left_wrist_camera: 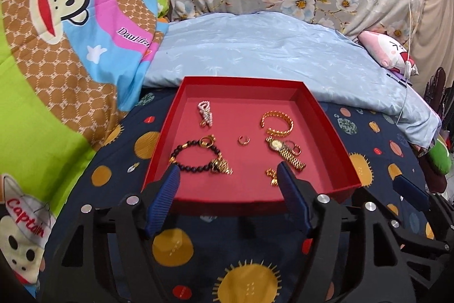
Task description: Organize jewelry
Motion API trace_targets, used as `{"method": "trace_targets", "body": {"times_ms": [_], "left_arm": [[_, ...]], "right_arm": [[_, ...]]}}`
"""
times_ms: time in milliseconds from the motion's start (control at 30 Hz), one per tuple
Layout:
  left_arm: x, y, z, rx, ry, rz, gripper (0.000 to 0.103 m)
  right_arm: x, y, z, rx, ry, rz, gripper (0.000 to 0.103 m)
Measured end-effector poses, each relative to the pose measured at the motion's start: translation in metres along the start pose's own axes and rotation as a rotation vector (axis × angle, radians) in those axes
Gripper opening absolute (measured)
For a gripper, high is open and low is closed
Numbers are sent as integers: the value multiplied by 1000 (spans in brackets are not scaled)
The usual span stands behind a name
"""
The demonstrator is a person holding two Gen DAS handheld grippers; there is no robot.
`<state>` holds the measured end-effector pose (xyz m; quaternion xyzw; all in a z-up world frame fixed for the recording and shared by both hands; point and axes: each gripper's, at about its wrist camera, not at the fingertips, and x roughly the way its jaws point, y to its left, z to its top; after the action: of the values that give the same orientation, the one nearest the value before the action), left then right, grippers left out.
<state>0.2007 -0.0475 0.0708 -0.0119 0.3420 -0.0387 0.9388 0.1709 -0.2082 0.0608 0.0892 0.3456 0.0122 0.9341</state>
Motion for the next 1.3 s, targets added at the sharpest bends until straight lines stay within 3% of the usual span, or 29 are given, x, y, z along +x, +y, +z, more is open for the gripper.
{"method": "trace_targets", "body": {"times_ms": [167, 433, 833, 900, 967, 1133, 1300], "left_arm": [[-8, 3, -19, 9, 2, 54, 73], [-12, 11, -39, 16, -13, 114, 78], [18, 16, -37, 1, -43, 155, 79], [19, 16, -39, 5, -63, 176, 85], [21, 18, -39, -1, -53, 161, 86], [20, 13, -39, 17, -62, 210, 88], [18, 14, -39, 7, -69, 188, 88]], "right_arm": [[-10, 7, -19, -26, -12, -62, 82], [-9, 12, -37, -28, -14, -77, 84], [22, 17, -33, -30, -26, -100, 85], [25, 16, -34, -27, -17, -97, 85], [26, 14, -35, -18, -12, -87, 85], [25, 15, -36, -16, -14, -116, 85], [26, 13, -36, -5, -11, -89, 86]]}}
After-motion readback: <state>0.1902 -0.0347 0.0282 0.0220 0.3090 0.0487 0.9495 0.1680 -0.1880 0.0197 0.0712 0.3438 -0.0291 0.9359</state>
